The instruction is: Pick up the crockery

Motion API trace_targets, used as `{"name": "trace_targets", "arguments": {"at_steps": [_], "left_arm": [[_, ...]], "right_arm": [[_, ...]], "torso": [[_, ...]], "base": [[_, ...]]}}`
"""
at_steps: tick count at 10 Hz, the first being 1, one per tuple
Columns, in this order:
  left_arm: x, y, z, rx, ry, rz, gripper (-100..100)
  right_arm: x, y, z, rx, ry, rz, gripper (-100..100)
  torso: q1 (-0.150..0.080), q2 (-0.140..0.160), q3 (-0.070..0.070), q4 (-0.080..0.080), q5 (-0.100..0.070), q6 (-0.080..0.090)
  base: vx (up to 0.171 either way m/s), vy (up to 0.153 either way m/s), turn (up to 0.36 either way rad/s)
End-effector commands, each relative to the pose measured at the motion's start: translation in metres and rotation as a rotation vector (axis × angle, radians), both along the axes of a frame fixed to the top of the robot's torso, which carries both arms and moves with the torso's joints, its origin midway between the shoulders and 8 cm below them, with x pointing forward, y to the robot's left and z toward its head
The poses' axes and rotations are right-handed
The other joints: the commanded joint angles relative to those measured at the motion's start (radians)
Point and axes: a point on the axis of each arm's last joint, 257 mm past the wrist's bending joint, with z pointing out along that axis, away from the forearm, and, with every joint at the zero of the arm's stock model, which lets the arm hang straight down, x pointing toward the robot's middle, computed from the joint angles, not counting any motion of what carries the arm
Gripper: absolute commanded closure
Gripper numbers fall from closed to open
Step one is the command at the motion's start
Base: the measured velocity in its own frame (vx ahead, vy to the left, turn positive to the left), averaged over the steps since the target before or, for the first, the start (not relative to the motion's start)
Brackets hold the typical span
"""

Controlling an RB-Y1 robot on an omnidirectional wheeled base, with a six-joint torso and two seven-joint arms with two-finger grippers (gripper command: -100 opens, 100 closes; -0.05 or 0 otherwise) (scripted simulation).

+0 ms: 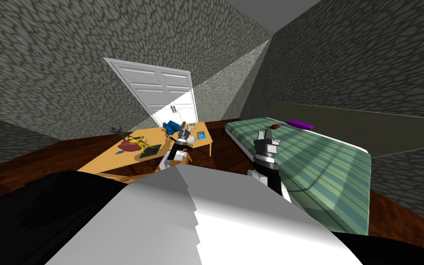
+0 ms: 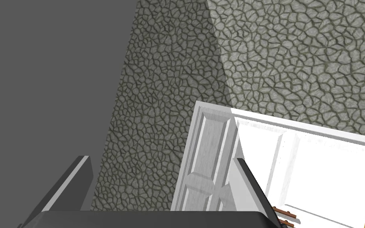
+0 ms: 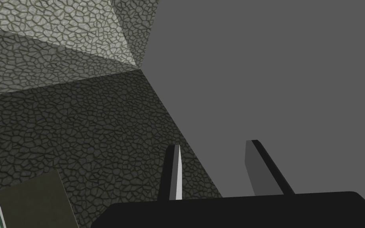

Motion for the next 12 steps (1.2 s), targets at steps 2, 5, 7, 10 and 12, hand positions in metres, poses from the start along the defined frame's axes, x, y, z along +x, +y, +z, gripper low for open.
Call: {"name": "trace_targets", "arguments": {"at_steps": [2, 5, 7, 10, 12], "left_arm": [[0.02, 0.007, -0.028, -0.028, 0.087, 0.002, -100], [0.041, 0.019, -0.065, -0.065, 0.201, 0.012, -100], [0.05, 0.028, -0.09, -0.085, 0.27, 0.022, -100], [0.065, 0.043, -0.127, -0.122, 0.386, 0.041, -100], [0.07, 0.053, -0.15, -0.142, 0.451, 0.055, -100]], "right_arm": [[0.0, 0.0, 0.0, 0.0, 0.0, 0.0, 0], [0.0, 0.0, 0.0, 0.0, 0.0, 0.0, 0], [0.0, 0.0, 0.0, 0.0, 0.0, 0.0, 0], [0.0, 0.0, 0.0, 0.0, 0.0, 0.0, 0], [0.0, 0.0, 0.0, 0.0, 0.0, 0.0, 0]], "torso": [[-0.003, 0.0, 0.0, 0.0, -0.001, 0.0], [0.0, -0.002, -0.001, 0.0, 0.0, 0.0], [-0.002, -0.003, -0.002, -0.001, -0.001, 0.0], [0.001, -0.002, -0.001, -0.001, 0.0, 0.0], [0.001, -0.002, -0.001, 0.0, 0.0, 0.0]], "base": [[-0.009, -0.105, 0.063], [0.019, -0.07, 0.043], [0.028, -0.092, 0.064], [0.027, -0.061, 0.042], [0.027, -0.055, 0.04]]}}
